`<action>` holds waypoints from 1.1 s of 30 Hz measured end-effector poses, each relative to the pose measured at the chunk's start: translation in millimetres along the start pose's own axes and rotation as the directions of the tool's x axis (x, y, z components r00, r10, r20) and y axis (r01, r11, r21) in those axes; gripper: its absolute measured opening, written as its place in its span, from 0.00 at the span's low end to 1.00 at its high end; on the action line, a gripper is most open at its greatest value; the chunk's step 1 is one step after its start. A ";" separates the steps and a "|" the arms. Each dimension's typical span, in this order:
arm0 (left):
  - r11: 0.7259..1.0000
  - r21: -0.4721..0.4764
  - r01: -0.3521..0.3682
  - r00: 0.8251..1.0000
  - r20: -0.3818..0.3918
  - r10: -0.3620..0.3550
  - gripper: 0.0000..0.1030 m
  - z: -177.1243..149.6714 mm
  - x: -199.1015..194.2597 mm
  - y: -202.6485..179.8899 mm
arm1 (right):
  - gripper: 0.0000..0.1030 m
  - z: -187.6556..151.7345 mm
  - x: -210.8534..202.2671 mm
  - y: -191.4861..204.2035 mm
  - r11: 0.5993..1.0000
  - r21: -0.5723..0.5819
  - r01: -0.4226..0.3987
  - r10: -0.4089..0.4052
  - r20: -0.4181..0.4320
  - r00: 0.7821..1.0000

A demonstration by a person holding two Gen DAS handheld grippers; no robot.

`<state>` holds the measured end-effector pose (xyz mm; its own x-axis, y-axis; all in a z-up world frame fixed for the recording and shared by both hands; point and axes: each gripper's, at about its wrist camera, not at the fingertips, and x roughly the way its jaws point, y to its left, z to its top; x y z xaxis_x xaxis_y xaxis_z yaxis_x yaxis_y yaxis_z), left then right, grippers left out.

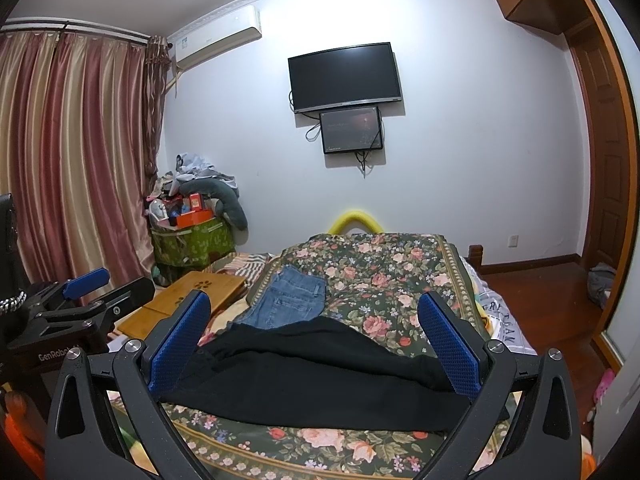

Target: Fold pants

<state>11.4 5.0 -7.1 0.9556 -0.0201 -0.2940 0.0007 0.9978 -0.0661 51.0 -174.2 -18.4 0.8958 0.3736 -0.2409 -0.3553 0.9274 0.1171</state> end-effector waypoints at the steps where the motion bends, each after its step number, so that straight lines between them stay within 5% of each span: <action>1: 1.000 -0.001 0.000 1.000 -0.001 0.000 1.00 0.7 0.1 -0.2 | 1.00 0.0 0.6 0.1 1.000 0.000 0.000 0.000 -0.001 1.000; 13: 1.000 -0.005 0.000 1.000 -0.029 0.000 1.00 3.7 18.8 7.1 | 1.00 -0.3 10.1 3.5 1.000 -0.007 0.003 -0.003 -0.024 1.000; 21: 1.000 0.004 0.002 0.992 -0.123 -0.002 1.00 13.3 83.0 34.6 | 1.00 -1.2 49.7 -7.8 0.999 -0.035 0.009 -0.012 -0.069 0.998; 28: 0.996 0.060 -0.072 0.965 -0.249 0.085 1.00 12.8 179.3 78.2 | 1.00 -7.2 111.5 -37.7 0.999 -0.025 0.019 -0.023 -0.166 0.986; 33: 0.994 0.039 -0.106 0.923 -0.369 0.113 1.00 5.2 252.8 126.3 | 1.00 -17.9 162.7 -57.1 0.995 -0.092 0.047 -0.070 -0.257 0.964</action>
<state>254.6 126.3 -84.9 0.7729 0.0714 -0.6305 -0.0895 0.9960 0.0031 212.3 -166.0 -81.6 0.8197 0.3004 -0.4877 -0.3356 0.9419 0.0160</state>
